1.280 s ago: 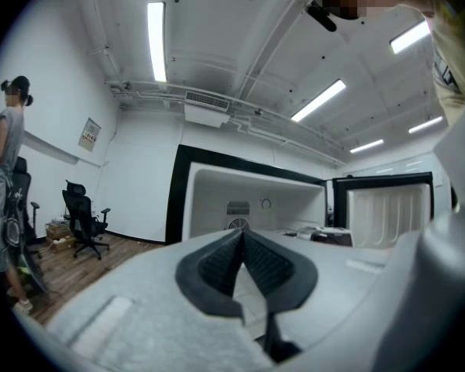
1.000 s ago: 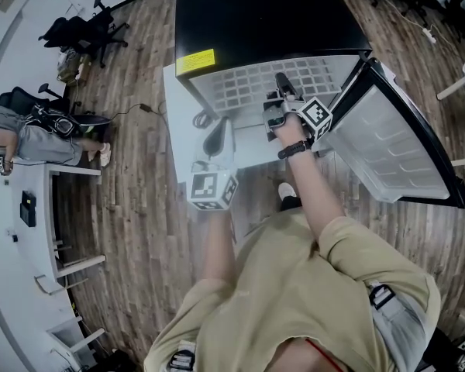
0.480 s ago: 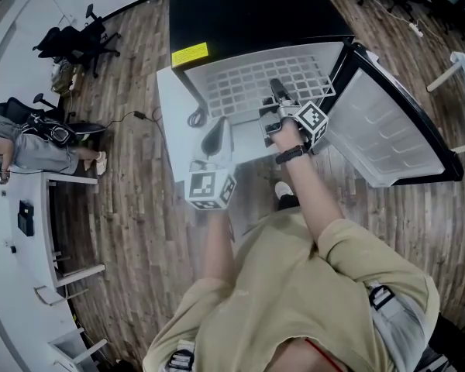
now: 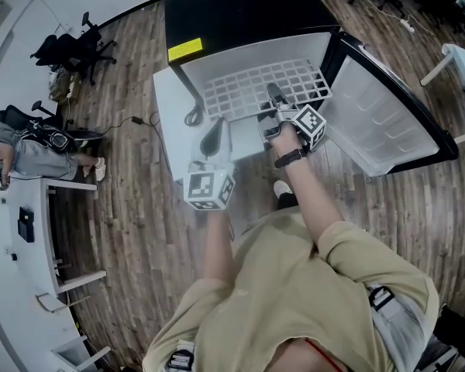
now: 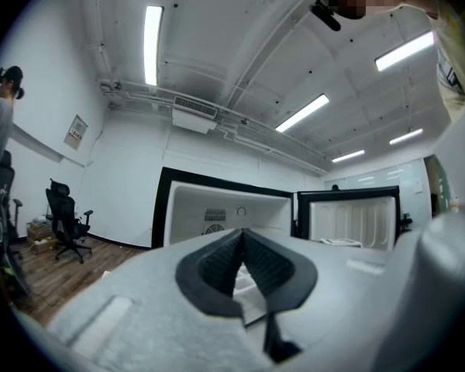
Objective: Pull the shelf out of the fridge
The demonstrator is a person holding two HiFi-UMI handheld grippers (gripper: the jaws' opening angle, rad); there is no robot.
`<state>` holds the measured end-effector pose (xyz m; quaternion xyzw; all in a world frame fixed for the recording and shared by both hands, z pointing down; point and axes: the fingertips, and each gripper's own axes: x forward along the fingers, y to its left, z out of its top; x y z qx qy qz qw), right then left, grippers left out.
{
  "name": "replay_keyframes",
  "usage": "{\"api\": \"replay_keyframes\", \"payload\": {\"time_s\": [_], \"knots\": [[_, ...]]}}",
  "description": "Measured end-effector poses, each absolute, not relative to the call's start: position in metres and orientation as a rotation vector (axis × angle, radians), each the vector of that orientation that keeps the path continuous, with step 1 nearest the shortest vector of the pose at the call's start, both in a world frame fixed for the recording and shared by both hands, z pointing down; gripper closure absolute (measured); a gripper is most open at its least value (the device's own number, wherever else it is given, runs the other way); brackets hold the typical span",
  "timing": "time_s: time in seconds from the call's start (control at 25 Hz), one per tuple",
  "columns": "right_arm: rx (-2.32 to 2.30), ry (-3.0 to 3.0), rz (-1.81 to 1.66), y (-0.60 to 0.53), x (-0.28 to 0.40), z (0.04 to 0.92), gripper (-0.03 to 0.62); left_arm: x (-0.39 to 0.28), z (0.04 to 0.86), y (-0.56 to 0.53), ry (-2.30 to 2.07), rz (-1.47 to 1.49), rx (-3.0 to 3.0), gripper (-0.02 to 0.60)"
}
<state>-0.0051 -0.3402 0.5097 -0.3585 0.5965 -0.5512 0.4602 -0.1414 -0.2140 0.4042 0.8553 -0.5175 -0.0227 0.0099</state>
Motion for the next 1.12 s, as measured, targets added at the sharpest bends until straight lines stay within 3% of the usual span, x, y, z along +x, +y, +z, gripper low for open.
{"api": "replay_keyframes", "payload": {"time_s": [0.56, 1.12], "knots": [[-1.061, 1.815, -1.199, -0.261, -0.005, 0.498, 0.563, -0.14, 0.401, -0.188, -1.594, -0.088, 2.688, 0.58], [-1.58, 2.467, -0.421, -0.216, 0.008, 0.448, 0.563, -0.133, 0.414, -0.185, -1.62, 0.009, 2.712, 0.58]]}}
